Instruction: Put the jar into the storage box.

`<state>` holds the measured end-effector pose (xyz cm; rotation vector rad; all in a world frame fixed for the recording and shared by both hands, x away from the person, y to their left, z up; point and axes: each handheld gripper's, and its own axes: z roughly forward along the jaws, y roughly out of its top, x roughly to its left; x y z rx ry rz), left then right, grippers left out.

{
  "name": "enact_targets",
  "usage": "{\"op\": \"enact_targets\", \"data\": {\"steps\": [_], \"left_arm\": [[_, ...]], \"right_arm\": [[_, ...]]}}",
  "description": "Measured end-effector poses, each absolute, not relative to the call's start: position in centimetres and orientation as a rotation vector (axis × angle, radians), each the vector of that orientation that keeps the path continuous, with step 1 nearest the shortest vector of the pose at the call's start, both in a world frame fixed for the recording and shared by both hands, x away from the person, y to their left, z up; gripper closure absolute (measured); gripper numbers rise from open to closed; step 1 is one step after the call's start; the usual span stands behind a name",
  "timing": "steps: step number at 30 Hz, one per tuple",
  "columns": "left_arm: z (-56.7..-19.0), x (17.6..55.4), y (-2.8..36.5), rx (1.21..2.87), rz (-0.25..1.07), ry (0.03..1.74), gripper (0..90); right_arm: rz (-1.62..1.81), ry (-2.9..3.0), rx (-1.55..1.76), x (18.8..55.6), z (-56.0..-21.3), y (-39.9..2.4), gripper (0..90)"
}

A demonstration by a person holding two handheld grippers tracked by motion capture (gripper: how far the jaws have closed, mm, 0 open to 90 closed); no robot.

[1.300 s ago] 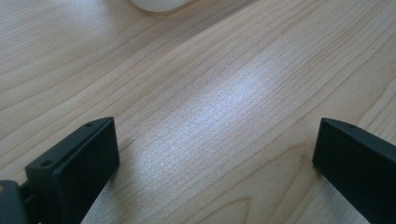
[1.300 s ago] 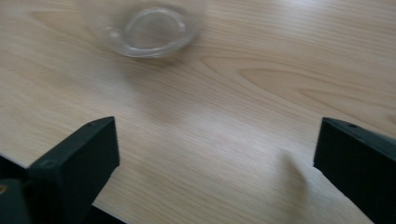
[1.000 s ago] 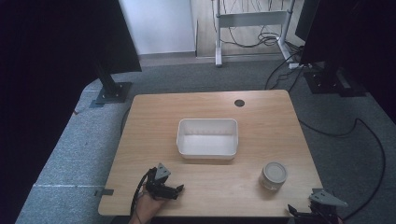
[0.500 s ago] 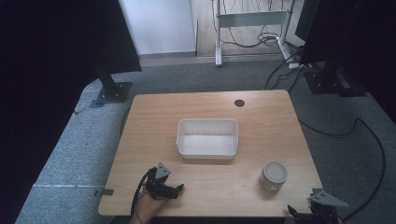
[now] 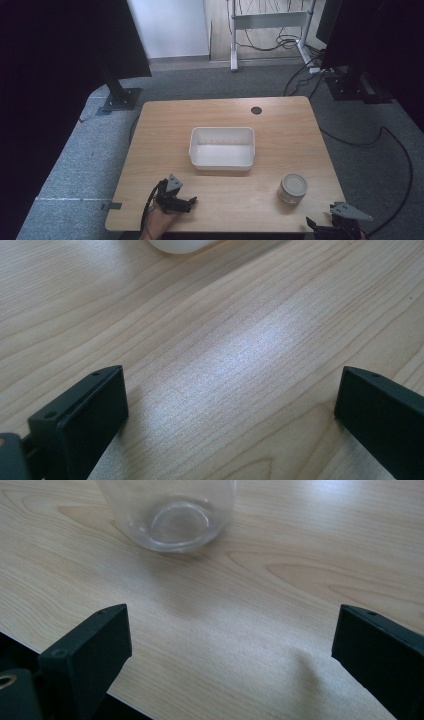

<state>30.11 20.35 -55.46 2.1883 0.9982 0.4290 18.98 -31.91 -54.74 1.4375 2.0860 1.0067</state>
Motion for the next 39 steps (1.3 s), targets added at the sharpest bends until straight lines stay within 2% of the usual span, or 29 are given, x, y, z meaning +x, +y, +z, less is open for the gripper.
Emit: {"op": "enact_targets", "data": {"steps": [39], "left_arm": [[-55.5,30.1,20.3,2.188,0.430,1.001,0.5]], "right_arm": [[1.111,2.097,1.304,21.1,-52.1,-29.1,0.0]]}}
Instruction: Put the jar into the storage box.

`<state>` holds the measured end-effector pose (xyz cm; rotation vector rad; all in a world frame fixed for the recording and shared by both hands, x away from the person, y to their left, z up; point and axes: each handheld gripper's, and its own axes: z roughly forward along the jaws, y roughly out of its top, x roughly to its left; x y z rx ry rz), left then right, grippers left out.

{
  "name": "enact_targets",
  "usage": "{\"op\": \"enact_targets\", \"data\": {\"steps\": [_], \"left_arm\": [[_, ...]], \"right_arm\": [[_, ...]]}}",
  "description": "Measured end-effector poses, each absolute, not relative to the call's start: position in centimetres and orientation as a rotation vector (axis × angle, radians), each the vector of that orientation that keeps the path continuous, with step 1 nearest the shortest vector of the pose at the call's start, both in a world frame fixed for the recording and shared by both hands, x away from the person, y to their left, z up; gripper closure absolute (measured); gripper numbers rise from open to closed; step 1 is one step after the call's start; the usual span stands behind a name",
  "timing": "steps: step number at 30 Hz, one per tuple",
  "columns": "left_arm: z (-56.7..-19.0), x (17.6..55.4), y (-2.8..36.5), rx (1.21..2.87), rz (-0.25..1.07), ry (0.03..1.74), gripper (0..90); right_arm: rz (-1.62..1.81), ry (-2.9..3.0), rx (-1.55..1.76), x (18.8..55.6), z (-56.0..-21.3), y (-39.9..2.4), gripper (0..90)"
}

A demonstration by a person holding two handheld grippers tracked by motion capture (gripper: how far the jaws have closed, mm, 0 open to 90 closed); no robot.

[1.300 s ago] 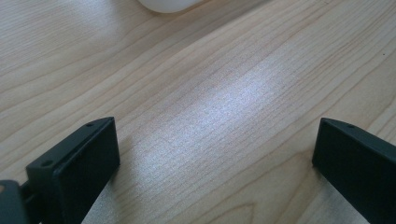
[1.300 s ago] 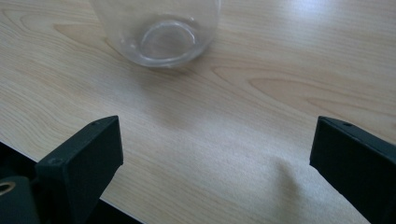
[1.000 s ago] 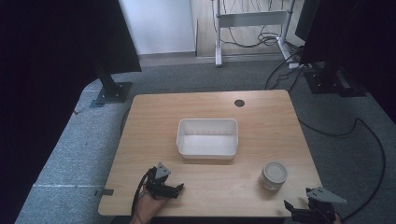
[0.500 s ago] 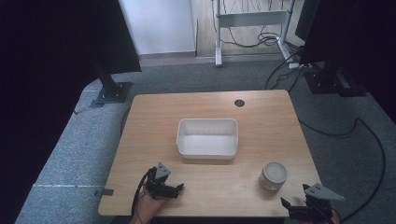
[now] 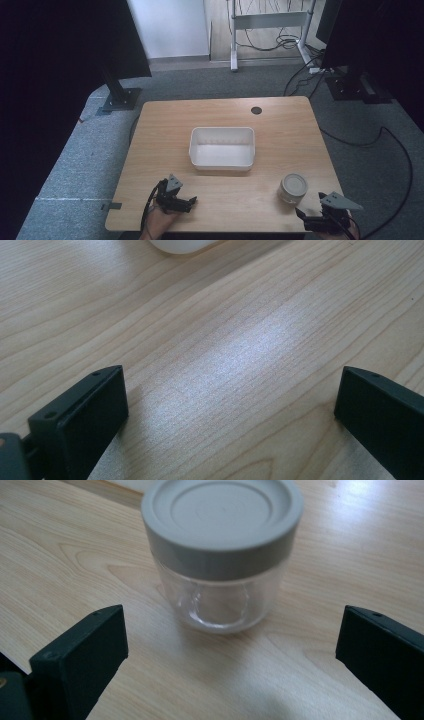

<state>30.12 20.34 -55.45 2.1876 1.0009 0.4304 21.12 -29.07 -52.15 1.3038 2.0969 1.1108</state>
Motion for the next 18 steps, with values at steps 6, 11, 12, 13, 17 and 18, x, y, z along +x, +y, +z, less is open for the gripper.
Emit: {"op": "enact_targets", "data": {"steps": [6,11,12,13,17,18], "left_arm": [[-55.5,30.1,20.3,2.188,0.430,1.001,0.5],[-55.5,30.1,20.3,2.188,0.431,1.001,0.5],[-55.5,30.1,20.3,2.188,0.431,1.001,0.5],[-55.5,30.1,20.3,2.188,0.430,1.001,0.5],[-55.5,30.1,20.3,2.188,0.431,1.001,0.5],[-55.5,30.1,20.3,2.188,0.431,1.001,0.5]], "right_arm": [[1.117,2.103,1.287,21.7,-51.9,-28.5,0.0],[1.115,2.112,1.285,22.2,-52.1,-28.2,0.0],[1.117,2.113,1.285,22.3,-52.1,-28.1,0.0],[1.117,2.115,1.286,22.4,-52.1,-28.0,0.0],[1.111,2.118,1.284,22.8,-52.1,-27.8,0.0],[1.110,2.116,1.284,22.9,-52.1,-27.7,0.0]]}}
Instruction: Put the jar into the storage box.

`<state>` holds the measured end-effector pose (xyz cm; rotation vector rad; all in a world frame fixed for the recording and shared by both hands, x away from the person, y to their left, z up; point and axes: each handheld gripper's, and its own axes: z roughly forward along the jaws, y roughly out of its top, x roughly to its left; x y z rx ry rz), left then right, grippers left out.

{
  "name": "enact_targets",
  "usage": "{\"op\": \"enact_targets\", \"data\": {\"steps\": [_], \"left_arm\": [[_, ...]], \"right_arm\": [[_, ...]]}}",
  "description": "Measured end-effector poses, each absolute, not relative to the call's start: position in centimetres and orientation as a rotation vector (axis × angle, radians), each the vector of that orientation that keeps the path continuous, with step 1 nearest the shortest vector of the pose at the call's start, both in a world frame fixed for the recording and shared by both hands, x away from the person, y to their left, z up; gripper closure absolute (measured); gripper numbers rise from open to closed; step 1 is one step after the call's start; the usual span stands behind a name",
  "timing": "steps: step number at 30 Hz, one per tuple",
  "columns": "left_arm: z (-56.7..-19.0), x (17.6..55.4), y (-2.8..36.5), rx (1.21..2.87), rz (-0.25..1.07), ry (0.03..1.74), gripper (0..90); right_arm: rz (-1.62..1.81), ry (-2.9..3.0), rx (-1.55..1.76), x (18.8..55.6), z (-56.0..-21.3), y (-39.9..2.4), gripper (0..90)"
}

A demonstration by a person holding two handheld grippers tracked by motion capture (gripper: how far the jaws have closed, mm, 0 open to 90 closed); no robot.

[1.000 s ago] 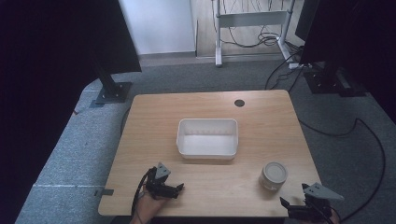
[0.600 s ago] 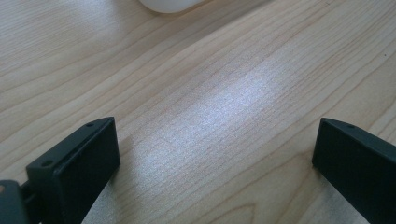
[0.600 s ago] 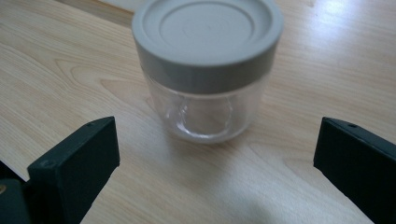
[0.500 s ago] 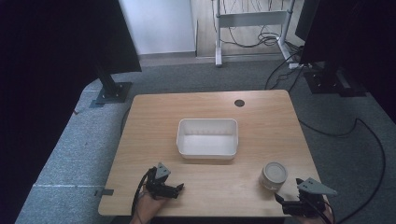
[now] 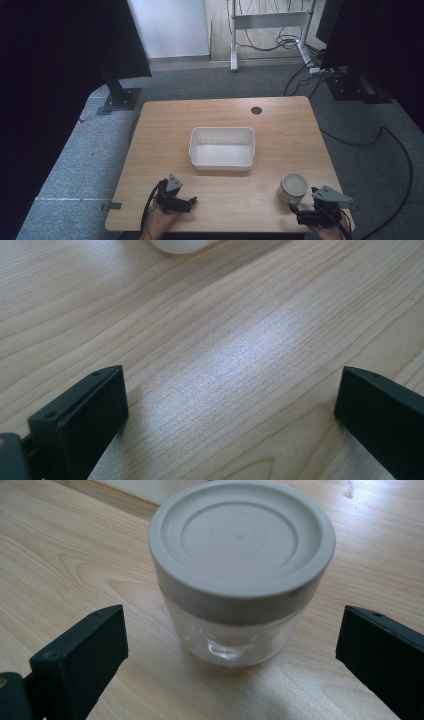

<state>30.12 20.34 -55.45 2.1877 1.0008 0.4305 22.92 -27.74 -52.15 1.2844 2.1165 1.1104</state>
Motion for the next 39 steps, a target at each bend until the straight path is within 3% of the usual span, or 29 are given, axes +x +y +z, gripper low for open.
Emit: {"op": "enact_targets", "data": {"steps": [39], "left_arm": [[-55.5,30.1,20.3,2.188,0.430,1.001,0.5]], "right_arm": [[1.066,2.140,1.313,26.2,-53.3,-25.8,3.6]]}}
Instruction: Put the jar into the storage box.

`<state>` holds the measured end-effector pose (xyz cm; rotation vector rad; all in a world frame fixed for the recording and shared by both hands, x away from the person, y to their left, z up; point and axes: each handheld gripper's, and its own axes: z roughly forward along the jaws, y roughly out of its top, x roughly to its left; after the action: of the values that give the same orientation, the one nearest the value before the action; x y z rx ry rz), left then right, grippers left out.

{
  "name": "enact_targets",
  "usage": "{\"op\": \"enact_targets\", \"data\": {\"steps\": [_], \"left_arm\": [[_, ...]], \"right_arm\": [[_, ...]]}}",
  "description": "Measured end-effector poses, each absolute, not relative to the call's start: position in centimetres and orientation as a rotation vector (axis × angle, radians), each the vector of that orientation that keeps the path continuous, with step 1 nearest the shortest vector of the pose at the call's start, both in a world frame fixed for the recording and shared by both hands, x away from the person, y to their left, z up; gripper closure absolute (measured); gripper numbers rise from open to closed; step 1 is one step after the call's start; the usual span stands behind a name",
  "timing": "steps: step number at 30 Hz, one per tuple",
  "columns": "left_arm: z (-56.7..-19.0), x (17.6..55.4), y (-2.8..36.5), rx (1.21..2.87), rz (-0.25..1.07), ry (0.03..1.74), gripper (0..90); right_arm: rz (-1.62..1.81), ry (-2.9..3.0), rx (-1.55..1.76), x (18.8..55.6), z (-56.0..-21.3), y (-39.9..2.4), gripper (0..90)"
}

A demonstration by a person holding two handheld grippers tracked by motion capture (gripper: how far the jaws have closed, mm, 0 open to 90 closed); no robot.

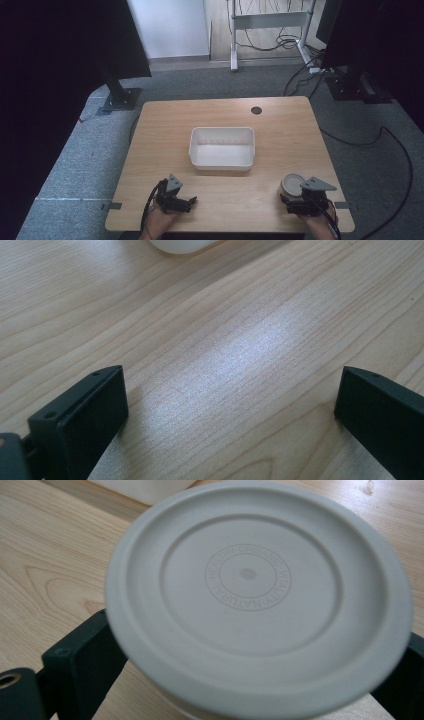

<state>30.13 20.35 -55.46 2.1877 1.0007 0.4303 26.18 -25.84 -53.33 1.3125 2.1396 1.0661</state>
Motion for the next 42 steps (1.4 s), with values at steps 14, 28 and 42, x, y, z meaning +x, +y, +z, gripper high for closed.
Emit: {"op": "enact_targets", "data": {"steps": [14,28,42], "left_arm": [[-55.5,30.1,20.3,2.187,0.430,1.001,0.5],[-55.5,30.1,20.3,2.188,0.431,1.001,0.5],[-55.5,30.1,20.3,2.187,0.430,1.001,0.5]], "right_arm": [[1.020,2.120,1.322,26.8,-53.6,-25.2,8.8],[1.031,2.079,1.360,26.3,-52.9,-24.9,9.0],[1.046,2.112,1.301,26.6,-51.9,-23.8,9.0]]}}
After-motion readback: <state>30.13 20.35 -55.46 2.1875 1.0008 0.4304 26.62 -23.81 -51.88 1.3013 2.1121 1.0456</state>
